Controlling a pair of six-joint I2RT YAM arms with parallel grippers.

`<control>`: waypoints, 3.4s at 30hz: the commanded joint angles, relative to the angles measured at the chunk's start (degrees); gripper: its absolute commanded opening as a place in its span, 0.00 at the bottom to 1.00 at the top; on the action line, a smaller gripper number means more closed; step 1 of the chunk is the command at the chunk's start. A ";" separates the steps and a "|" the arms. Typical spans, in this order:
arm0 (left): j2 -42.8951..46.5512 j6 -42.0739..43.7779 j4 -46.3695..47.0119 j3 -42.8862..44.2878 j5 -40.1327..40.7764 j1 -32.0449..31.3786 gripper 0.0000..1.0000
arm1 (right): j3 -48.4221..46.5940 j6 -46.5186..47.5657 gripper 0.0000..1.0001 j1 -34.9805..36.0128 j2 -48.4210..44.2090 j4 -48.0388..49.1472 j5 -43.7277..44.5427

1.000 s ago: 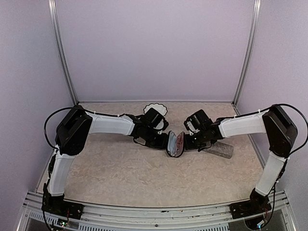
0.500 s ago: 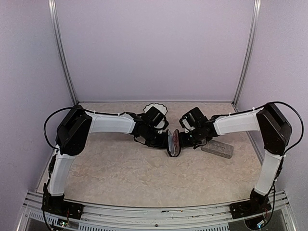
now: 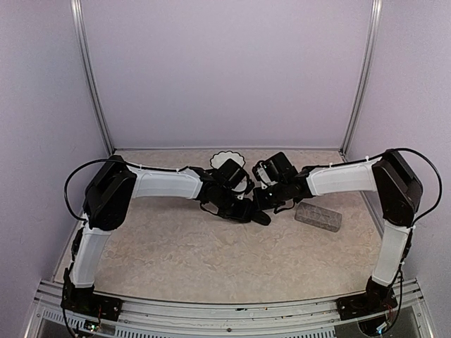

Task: Organize the sunglasses
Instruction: Close the case with sunglasses at the center of the board, then reset both arms

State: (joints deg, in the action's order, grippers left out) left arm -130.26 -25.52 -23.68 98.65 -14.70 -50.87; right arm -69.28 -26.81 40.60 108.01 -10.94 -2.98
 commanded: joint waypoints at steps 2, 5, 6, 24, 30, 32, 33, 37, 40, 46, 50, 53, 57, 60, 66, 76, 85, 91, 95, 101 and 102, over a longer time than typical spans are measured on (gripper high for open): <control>1.26 0.61 6.56 0.60 0.37 -0.46 0.00 | -0.69 0.10 0.00 2.73 0.84 0.01 -4.18; 2.10 0.32 6.80 -0.67 1.50 -0.37 0.00 | -0.82 0.11 0.00 2.73 0.65 -0.32 -3.55; 2.43 0.22 6.96 -1.06 1.90 -0.37 0.00 | -0.85 0.09 0.00 2.73 0.51 -0.41 -3.32; 11.79 -1.36 10.47 -15.01 5.26 1.55 0.00 | 1.15 2.11 0.00 2.23 -3.76 -2.77 1.68; 15.84 -2.12 9.35 -17.94 7.13 1.89 0.00 | 3.15 2.28 0.00 0.71 -7.12 -2.82 3.35; 17.34 -2.46 8.79 -18.65 7.91 2.12 0.00 | 3.87 2.56 0.00 0.02 -8.67 -2.91 3.82; 18.18 -2.58 8.60 -19.00 8.22 2.22 0.00 | 4.27 2.91 0.00 -0.40 -9.45 -2.91 4.14; 21.55 -2.86 6.76 -19.72 10.15 2.85 0.08 | 6.29 4.50 0.06 -2.06 -13.93 -1.88 5.54; 23.90 -2.80 5.18 -19.98 11.99 3.42 0.17 | 8.71 5.68 0.15 -3.34 -18.05 -0.38 6.52; 30.31 -2.50 2.52 -21.64 16.43 5.65 0.52 | 14.33 9.01 0.36 -8.44 -27.19 2.88 8.74; 35.81 -2.11 0.37 -22.79 20.33 7.97 0.67 | 17.79 11.25 0.69 -12.46 -33.93 4.94 9.01; 40.70 -1.57 -0.66 -24.33 22.99 9.54 0.87 | 20.19 12.53 0.88 -15.85 -38.76 6.15 10.37; 47.67 -0.67 -1.46 -26.83 26.93 11.59 0.99 | 23.94 13.74 1.00 -20.62 -44.67 9.41 13.12; 53.77 0.14 -1.10 -29.61 29.26 13.64 0.99 | 28.16 16.32 1.00 -22.77 -48.91 13.53 15.32; 64.43 3.50 3.04 -36.38 31.60 18.61 0.99 | 43.83 28.18 1.00 -23.35 -53.05 36.30 24.62; 78.58 20.84 32.17 -61.47 40.01 20.97 0.99 | 54.28 34.44 1.00 -29.00 -39.23 63.39 21.41; 74.36 22.47 44.03 -71.11 37.08 31.33 0.99 | 57.32 33.14 1.00 -33.82 -25.46 83.05 15.55; 66.94 21.39 51.34 -72.47 30.24 41.49 0.99 | 60.24 32.37 1.00 -37.14 -16.62 96.67 7.19; 59.84 22.14 59.72 -74.36 25.13 46.56 0.99 | 59.42 32.98 1.00 -37.52 -17.28 93.96 2.19; 49.05 24.38 72.39 -75.96 21.69 50.04 0.99 | 58.27 32.02 1.00 -37.87 -17.49 91.34 2.96; 47.74 24.87 73.96 -76.09 21.71 50.14 0.99 | 58.35 31.89 1.00 -37.87 -17.33 91.80 3.29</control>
State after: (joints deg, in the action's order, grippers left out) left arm -78.50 -3.07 38.48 23.97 10.68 -1.80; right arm -10.22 6.11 3.55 90.45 78.89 1.10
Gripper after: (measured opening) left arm 0.988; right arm 0.995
